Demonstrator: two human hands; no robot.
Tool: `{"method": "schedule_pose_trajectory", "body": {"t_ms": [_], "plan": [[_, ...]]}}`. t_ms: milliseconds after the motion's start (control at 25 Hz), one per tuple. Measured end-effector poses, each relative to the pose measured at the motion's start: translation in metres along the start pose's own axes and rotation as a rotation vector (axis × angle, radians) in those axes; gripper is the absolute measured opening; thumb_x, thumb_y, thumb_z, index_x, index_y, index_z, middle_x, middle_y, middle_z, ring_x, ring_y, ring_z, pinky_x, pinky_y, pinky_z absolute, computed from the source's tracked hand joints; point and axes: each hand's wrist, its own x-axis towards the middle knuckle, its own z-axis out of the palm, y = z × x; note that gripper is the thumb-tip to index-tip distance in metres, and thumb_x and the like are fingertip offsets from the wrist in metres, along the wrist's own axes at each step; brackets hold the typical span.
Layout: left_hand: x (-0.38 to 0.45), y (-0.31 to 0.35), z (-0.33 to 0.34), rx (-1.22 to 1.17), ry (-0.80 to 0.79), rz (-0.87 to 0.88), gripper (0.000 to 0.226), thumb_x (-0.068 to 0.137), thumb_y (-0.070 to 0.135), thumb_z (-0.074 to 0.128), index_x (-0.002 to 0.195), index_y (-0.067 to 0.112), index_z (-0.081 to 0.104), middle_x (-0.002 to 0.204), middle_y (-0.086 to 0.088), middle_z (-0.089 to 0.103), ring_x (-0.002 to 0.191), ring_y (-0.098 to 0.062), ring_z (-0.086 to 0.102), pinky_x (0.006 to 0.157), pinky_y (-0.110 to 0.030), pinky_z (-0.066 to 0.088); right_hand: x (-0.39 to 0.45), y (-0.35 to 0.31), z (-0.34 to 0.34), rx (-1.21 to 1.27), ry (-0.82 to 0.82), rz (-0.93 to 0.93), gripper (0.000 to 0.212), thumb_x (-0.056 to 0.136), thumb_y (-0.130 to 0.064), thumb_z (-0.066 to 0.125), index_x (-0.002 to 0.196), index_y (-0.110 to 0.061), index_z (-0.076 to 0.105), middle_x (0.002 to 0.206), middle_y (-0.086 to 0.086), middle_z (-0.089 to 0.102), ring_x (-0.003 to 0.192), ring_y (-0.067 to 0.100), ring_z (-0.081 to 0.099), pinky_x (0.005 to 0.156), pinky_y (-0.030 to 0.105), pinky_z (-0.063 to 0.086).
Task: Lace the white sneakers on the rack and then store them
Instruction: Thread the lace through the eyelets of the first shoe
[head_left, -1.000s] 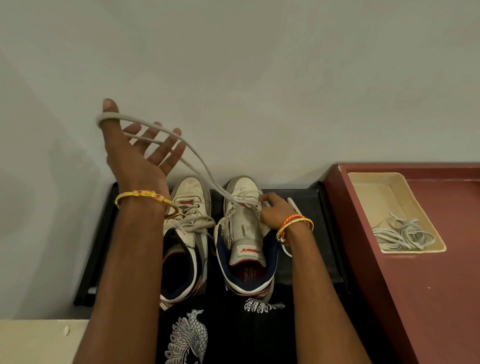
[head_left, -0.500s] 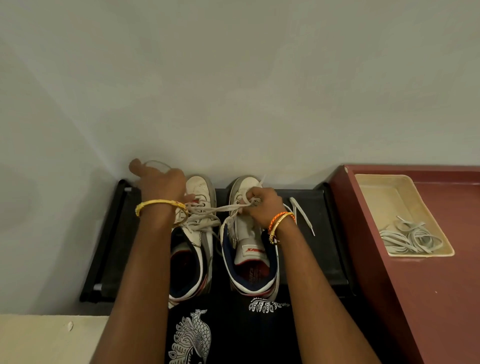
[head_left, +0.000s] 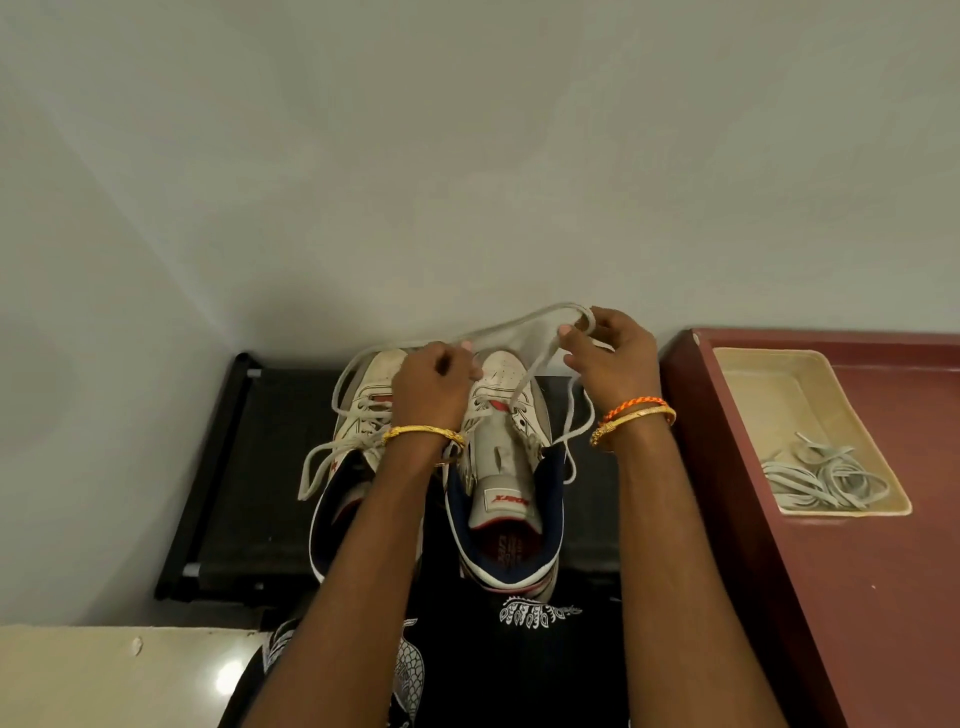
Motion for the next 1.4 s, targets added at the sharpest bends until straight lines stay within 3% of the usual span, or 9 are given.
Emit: {"method": "schedule_pose_trajectory", "body": {"t_ms": [160,320,400,680,880,960,1120,1280,1400], "plan": [[0.007,-0.02,-0.006,0.293,-0.079,-0.083,0.017,0.089,0.023,0.06,0.099,0.01,0.064,0.099,-0.006,0.065,0.089,-0.018,0.057,0.084,-0.028,0.046,-0.002,0.016,-0.009,-0.491,0.117,0.126,0.052,0.087,-0.009,0.061,0.134,-0.002,0.04,0.137,0.02,0.04,0.113,0.035,0.052,0.092,0.037,0.044],[0.002,-0.026,0.016,0.366,-0.218,-0.106,0.026,0.083,0.022,0.065,0.107,0.011,0.061,0.102,-0.007,0.063,0.091,-0.021,0.058,0.077,-0.025,0.043,-0.015,0.027,0.026,-0.669,-0.333,-0.109,0.034,0.084,-0.011,0.064,0.117,-0.011,0.063,0.125,0.012,0.056,0.116,0.029,0.051,0.1,0.039,0.043],[0.003,-0.027,0.019,0.4,-0.232,-0.122,0.031,0.083,0.018,0.063,0.113,0.014,0.058,0.107,-0.008,0.063,0.095,-0.024,0.059,0.076,-0.026,0.044,-0.014,0.03,0.035,-0.814,-0.468,-0.047,0.037,0.086,-0.018,0.064,0.122,-0.014,0.061,0.131,0.012,0.052,0.123,0.032,0.045,0.103,0.042,0.04],[0.008,-0.034,0.02,0.4,-0.259,-0.101,0.045,0.08,0.01,0.06,0.124,0.019,0.055,0.122,-0.01,0.056,0.105,-0.026,0.056,0.09,-0.034,0.048,-0.008,0.03,0.009,-0.702,-0.442,0.157,0.024,0.087,-0.026,0.063,0.084,-0.002,0.068,0.081,0.011,0.063,0.078,0.02,0.056,0.069,0.028,0.044],[0.013,-0.035,0.025,0.469,-0.323,-0.069,0.051,0.081,0.018,0.062,0.13,0.024,0.05,0.12,-0.014,0.055,0.106,-0.03,0.056,0.091,-0.039,0.05,-0.012,0.017,-0.003,-0.574,-0.712,0.187,0.025,0.086,-0.025,0.065,0.07,-0.007,0.071,0.069,0.006,0.057,0.067,0.014,0.046,0.065,0.027,0.04],[0.014,-0.035,0.023,0.417,-0.309,-0.104,0.053,0.081,0.017,0.064,0.131,0.018,0.047,0.119,-0.013,0.056,0.105,-0.029,0.057,0.089,-0.036,0.049,-0.014,0.016,0.001,-0.639,-0.692,0.189,0.037,0.088,-0.033,0.062,0.059,-0.01,0.069,0.06,0.003,0.057,0.059,0.011,0.045,0.062,0.026,0.039],[0.008,-0.029,0.014,0.345,-0.235,-0.251,0.045,0.078,0.012,0.069,0.119,0.006,0.05,0.106,-0.007,0.055,0.098,-0.025,0.055,0.077,-0.026,0.042,-0.005,0.025,0.019,-0.693,-0.201,-0.035,0.012,0.081,-0.019,0.066,0.078,-0.007,0.066,0.079,0.005,0.061,0.077,0.021,0.058,0.077,0.034,0.052],[-0.009,-0.012,0.001,0.469,-0.176,-0.043,0.014,0.082,0.019,0.065,0.087,0.006,0.068,0.08,-0.008,0.065,0.081,-0.025,0.062,0.066,-0.026,0.043,-0.002,0.031,0.036,-0.629,-0.444,0.007,0.026,0.084,-0.003,0.061,0.11,-0.005,0.064,0.113,0.011,0.063,0.108,0.023,0.057,0.093,0.028,0.045],[-0.02,0.006,-0.006,0.53,-0.576,0.09,0.02,0.079,0.026,0.064,0.061,0.022,0.073,0.062,-0.001,0.063,0.066,-0.024,0.055,0.066,-0.029,0.045,0.001,0.034,0.039,-0.627,-0.462,0.006,0.029,0.087,-0.001,0.057,0.115,-0.004,0.064,0.12,0.012,0.063,0.114,0.024,0.057,0.099,0.03,0.044]]}}
